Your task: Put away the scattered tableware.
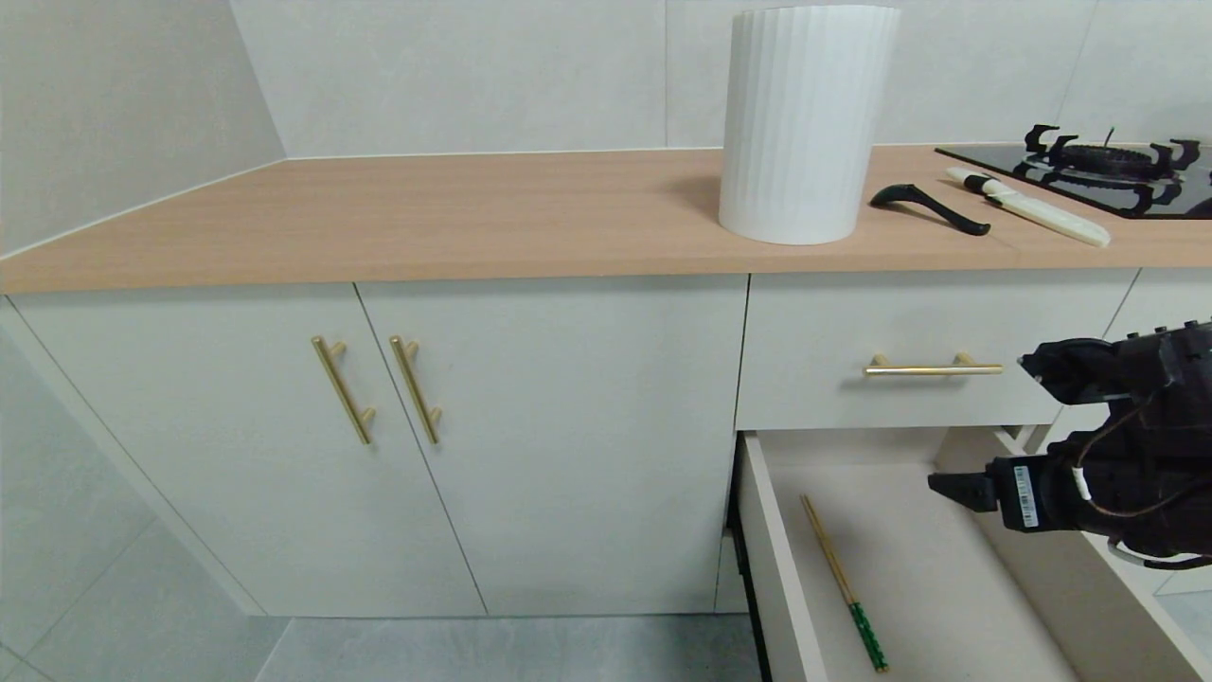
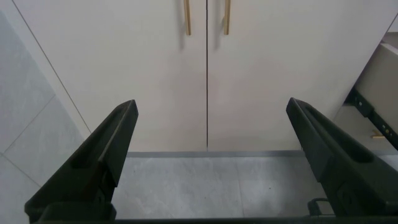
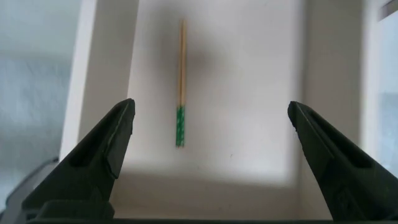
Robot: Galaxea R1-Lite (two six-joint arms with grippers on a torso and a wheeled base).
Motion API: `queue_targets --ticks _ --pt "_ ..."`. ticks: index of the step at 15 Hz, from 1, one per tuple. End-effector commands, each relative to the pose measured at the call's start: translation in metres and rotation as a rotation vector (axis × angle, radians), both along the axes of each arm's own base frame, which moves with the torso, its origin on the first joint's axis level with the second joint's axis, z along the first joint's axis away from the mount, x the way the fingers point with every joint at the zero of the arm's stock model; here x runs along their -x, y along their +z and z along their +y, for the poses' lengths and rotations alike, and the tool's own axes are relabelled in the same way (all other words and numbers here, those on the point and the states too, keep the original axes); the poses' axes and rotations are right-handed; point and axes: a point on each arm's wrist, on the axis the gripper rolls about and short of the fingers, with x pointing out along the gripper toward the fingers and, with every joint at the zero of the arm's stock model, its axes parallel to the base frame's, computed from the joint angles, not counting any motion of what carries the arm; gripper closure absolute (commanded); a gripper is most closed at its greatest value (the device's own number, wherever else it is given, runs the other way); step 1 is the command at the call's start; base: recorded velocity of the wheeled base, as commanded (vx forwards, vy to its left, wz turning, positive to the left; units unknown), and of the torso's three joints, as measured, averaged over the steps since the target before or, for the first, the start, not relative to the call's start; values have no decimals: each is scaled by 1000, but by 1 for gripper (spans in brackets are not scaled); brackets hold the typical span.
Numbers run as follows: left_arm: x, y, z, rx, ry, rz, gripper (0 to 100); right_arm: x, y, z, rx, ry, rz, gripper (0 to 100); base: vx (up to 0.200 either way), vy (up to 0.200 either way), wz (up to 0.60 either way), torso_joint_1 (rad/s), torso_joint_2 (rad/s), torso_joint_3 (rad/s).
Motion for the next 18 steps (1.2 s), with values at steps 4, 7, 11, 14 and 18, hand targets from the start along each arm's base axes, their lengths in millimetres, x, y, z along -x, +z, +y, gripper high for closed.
queue_targets --ticks 4,7,11,14,18 --pt "0 0 0 0 1 1 0 7 11 -3 -5 4 -49 0 0 0 0 0 0 0" --pt "0 0 0 0 1 1 0 8 12 -3 -6 4 -52 0 0 0 0 0 0 0" --pt "0 0 0 0 1 1 0 10 15 -4 -9 5 -67 0 0 0 0 0 0 0" --pt "0 0 0 0 1 1 0 10 15 -4 -9 5 -67 0 0 0 0 34 -145 -111" --pt "0 0 0 0 1 1 0 10 14 -4 -8 5 -64 0 0 0 0 115 -364 -299"
